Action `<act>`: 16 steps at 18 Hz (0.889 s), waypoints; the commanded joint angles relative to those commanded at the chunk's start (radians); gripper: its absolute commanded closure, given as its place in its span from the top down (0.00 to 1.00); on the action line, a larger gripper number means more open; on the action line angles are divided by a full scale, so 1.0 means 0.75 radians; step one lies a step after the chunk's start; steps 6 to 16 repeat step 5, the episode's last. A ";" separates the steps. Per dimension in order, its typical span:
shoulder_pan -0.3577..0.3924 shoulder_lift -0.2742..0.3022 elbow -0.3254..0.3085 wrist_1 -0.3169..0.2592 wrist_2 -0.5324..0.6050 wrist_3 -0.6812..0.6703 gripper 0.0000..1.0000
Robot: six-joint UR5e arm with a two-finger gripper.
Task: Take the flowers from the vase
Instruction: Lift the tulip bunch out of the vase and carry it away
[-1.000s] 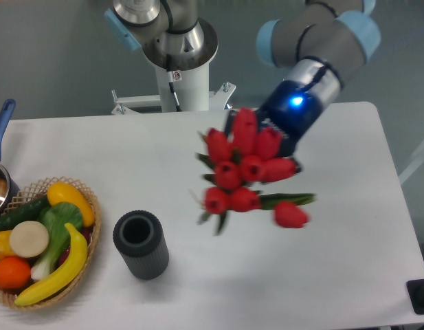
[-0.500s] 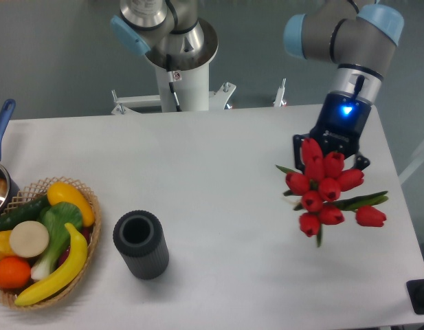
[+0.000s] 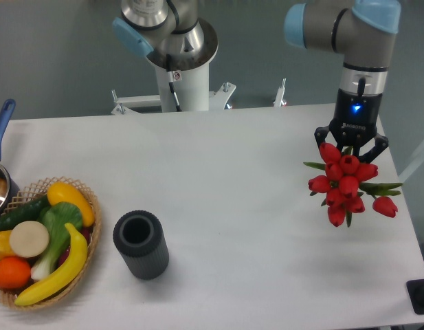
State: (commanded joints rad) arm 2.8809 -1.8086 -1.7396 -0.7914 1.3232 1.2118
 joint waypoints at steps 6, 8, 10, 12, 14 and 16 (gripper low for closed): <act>-0.076 -0.035 0.059 -0.139 0.201 0.002 0.00; -0.076 -0.035 0.059 -0.139 0.201 0.002 0.00; -0.076 -0.035 0.059 -0.139 0.201 0.002 0.00; -0.076 -0.035 0.059 -0.139 0.201 0.002 0.00; -0.076 -0.035 0.059 -0.139 0.201 0.002 0.00; -0.076 -0.035 0.059 -0.139 0.201 0.002 0.00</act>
